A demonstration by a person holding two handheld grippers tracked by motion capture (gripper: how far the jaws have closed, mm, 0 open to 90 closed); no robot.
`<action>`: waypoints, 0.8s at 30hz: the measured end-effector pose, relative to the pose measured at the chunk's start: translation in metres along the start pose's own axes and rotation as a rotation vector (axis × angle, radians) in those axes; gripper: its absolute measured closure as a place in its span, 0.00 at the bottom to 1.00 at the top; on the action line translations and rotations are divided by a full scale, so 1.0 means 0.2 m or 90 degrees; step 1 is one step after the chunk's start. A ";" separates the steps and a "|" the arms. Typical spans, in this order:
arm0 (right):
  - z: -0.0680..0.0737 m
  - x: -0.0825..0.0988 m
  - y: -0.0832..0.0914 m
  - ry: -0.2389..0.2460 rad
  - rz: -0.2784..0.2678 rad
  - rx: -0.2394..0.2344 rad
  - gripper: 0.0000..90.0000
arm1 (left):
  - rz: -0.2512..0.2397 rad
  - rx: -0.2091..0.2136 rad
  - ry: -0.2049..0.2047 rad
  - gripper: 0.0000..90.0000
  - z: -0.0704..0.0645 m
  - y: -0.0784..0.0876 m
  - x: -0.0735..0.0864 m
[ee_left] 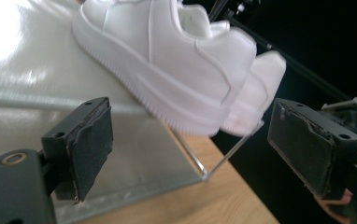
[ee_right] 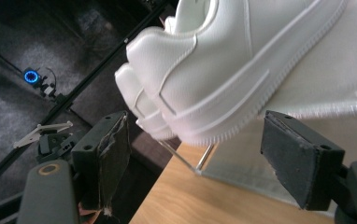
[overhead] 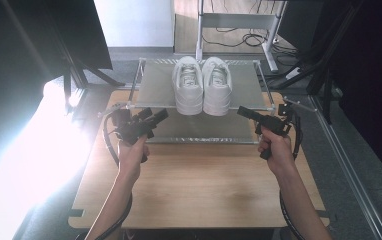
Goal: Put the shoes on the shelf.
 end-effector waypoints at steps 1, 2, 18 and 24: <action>0.00 0.03 0.02 -0.002 0.002 -0.003 0.27 | 0.001 0.001 0.002 0.15 0.01 0.01 0.02; -0.01 0.04 0.03 -0.005 0.003 -0.004 0.27 | 0.004 0.002 0.004 0.15 0.01 0.02 0.04; -0.10 0.23 0.21 -0.008 0.029 0.016 0.22 | 0.026 -0.044 -0.004 0.12 0.19 0.18 0.26; -0.15 0.30 0.29 0.012 0.052 0.051 0.20 | 0.046 -0.077 -0.036 0.09 0.24 0.23 0.35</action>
Point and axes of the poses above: each handheld gripper's, and its own axes: y roughly backward along the jaws, x roughly out of its underside, z roughly to its left, the point moved 5 cm from there along -y, roughly forward along the jaws, and after that the axes turned 11 degrees about -x, right-handed, at the moved point
